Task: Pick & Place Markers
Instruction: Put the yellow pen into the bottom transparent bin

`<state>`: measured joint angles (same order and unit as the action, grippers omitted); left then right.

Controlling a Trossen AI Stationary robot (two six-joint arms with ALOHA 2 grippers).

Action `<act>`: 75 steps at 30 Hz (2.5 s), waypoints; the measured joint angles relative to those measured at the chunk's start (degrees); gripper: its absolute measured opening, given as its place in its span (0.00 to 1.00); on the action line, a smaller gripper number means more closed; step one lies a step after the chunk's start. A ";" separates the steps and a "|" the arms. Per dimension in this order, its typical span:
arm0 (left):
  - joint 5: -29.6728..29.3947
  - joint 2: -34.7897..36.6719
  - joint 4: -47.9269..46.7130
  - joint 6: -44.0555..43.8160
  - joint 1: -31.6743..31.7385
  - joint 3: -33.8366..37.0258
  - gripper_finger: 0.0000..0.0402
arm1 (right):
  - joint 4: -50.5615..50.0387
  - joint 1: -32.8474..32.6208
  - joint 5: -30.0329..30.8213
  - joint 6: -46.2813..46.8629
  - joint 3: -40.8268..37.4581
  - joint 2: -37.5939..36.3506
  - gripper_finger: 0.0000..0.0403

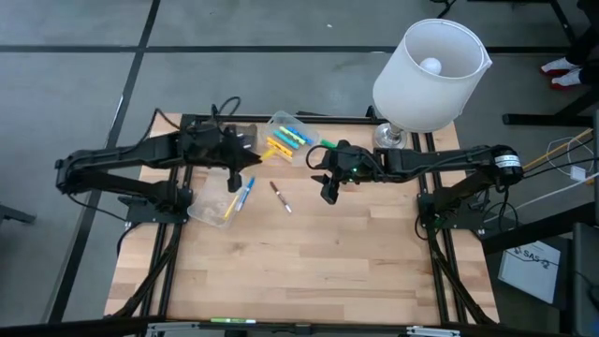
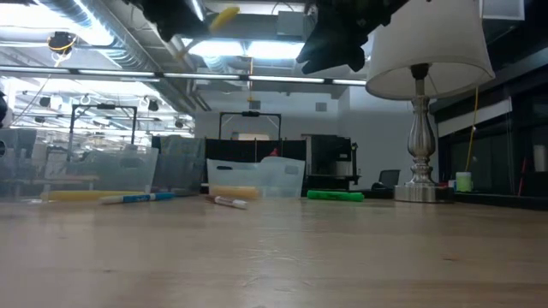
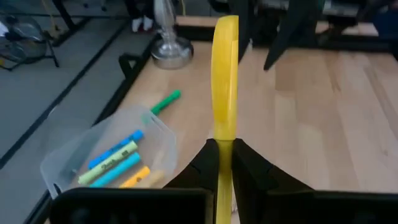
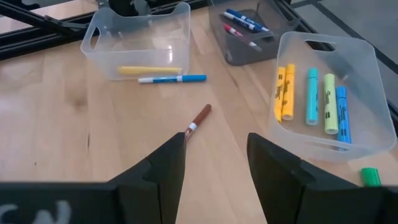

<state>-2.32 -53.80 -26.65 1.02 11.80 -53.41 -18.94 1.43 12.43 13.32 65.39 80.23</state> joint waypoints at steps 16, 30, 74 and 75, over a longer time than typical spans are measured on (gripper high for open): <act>0.80 8.67 -8.10 -17.63 -0.08 0.00 0.05 | 0.09 0.17 0.02 1.48 -0.02 0.24 0.42; 0.24 13.59 -24.10 -39.22 -0.08 0.00 0.05 | 1.57 0.28 0.04 1.29 -0.04 0.22 0.42; 3.04 13.92 -27.35 -54.00 -0.08 24.04 0.12 | 1.55 0.28 0.04 3.21 -0.07 1.18 0.42; 3.03 13.92 -27.34 -53.92 -0.08 24.04 0.13 | 1.57 0.28 0.04 3.21 -0.07 1.18 0.42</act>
<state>0.71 -39.88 -53.99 -52.89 11.73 -29.36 -17.37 1.72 12.47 16.53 65.32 81.41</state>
